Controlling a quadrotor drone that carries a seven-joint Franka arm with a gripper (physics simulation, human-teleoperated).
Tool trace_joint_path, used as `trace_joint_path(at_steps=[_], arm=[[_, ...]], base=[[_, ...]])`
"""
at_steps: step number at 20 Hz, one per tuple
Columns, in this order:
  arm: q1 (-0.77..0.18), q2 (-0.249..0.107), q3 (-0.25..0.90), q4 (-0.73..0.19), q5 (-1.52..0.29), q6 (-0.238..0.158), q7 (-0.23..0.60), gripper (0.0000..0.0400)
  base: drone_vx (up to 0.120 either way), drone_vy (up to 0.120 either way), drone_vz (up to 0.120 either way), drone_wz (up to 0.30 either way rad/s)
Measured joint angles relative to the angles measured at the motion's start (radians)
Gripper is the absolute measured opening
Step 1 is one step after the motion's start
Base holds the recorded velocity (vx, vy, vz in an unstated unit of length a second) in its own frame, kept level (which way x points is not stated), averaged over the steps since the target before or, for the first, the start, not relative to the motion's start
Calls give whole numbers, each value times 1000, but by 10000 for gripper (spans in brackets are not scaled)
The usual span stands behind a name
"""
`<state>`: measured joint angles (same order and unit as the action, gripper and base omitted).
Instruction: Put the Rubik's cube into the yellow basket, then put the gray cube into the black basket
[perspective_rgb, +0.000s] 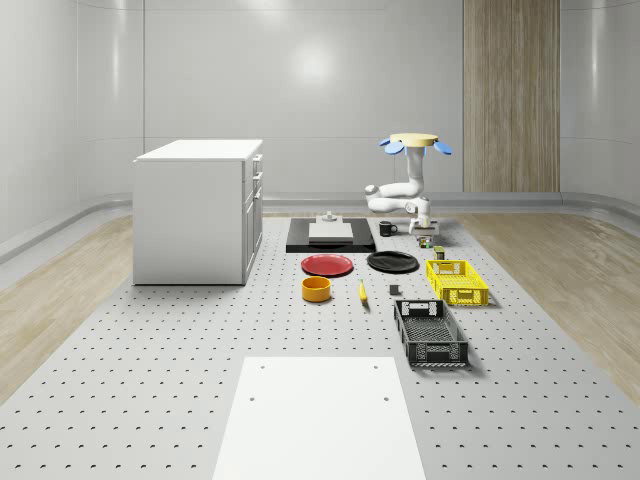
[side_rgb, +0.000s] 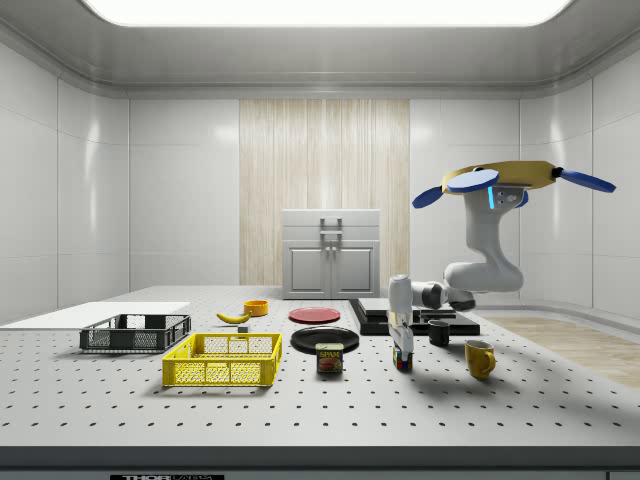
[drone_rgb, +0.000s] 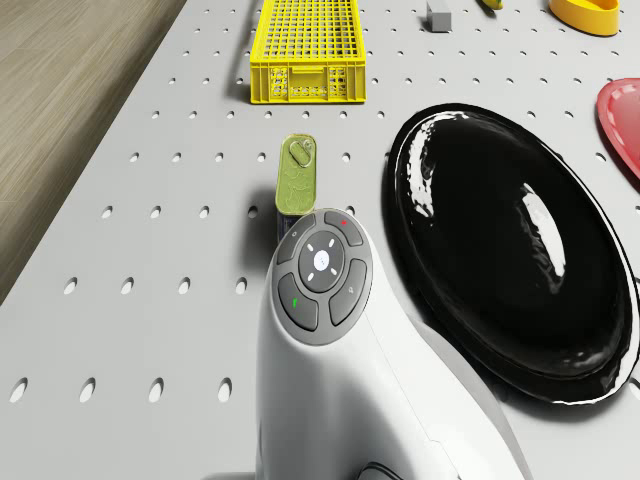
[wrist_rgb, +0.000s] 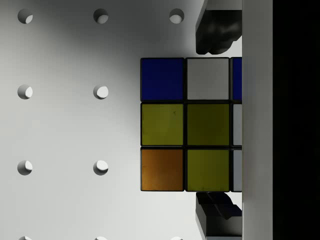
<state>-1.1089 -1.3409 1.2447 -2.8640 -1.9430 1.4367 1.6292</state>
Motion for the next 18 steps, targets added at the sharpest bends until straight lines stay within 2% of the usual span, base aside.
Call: trace_joint_path(at_steps=[18], arm=[[-10,-43,-28,12,-16,53,4,400]], base=[[0,0,0,0]])
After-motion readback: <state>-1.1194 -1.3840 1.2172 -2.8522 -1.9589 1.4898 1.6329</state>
